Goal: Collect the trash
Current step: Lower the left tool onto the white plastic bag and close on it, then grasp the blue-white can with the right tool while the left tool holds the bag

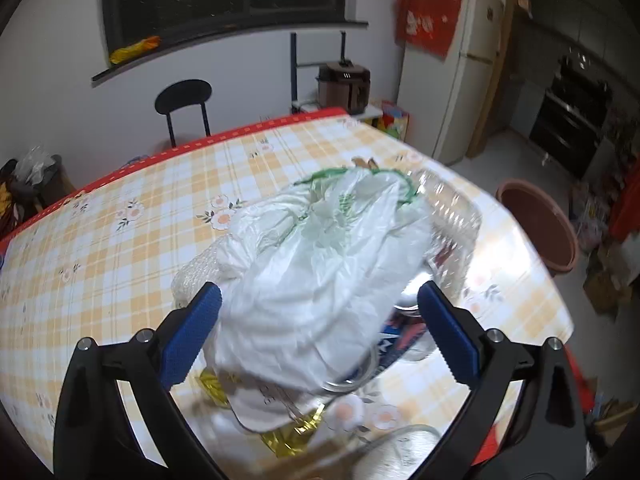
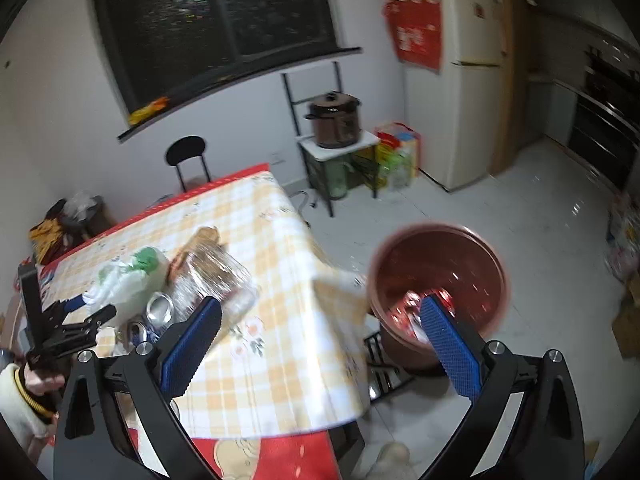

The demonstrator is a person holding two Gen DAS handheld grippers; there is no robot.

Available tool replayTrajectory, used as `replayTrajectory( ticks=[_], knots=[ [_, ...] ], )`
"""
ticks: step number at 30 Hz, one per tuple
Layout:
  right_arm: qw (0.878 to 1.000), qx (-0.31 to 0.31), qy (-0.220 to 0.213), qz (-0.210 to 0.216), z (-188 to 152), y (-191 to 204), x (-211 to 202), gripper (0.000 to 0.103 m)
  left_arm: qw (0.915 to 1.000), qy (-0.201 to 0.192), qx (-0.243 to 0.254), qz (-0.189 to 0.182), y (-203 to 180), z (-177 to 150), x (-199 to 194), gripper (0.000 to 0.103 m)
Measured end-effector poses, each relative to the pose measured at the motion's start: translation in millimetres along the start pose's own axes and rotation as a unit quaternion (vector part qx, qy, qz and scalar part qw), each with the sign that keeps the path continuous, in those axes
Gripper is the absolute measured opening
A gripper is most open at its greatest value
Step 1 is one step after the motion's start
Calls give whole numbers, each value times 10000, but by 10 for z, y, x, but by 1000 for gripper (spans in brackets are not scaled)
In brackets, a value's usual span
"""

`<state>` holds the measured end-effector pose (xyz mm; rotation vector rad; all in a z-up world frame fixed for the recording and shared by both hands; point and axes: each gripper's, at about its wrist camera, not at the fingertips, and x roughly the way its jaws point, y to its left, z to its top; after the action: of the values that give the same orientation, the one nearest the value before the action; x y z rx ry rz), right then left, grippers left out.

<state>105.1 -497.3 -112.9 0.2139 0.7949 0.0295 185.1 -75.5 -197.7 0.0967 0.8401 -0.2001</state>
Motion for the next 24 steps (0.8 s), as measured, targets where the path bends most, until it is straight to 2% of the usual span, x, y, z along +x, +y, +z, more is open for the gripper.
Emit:
replayTrajectory(
  ticks=[4,5,6,7,9,10,11,17,21,24],
  knots=[
    [9995,261,43,-189,-131,-75,-51,98,9999,128,-33,27,112,35,180,95],
    [9993,318,61,-205,-146,-78,-52,98,9999,97,-55,70,143,45,191,89],
    [9992,326,71,-200,-147,-62,-49,98,9999,57,-84,72,175,49,189,63],
    [9993,307,72,-185,-152,-32,-44,98,9998,98,-150,45,223,59,207,50],
    [9997,207,69,-111,-141,64,-12,98,9994,62,-328,66,327,66,160,30],
    [9998,172,78,-67,-137,111,17,98,9992,-17,-403,24,371,67,110,26],
    [9999,135,96,-11,-121,157,51,98,9986,-107,-518,-21,435,64,30,19],
    [9973,-357,340,540,-130,704,409,98,9911,-753,-1094,1,825,-12,-621,16],
    [9881,-918,581,1087,-188,1214,747,97,9838,-1023,-1466,151,1078,-157,-989,15],
    [9776,-1373,889,1322,-298,1592,1034,86,9772,-1132,-1774,285,1251,-324,-1226,15]
  ],
)
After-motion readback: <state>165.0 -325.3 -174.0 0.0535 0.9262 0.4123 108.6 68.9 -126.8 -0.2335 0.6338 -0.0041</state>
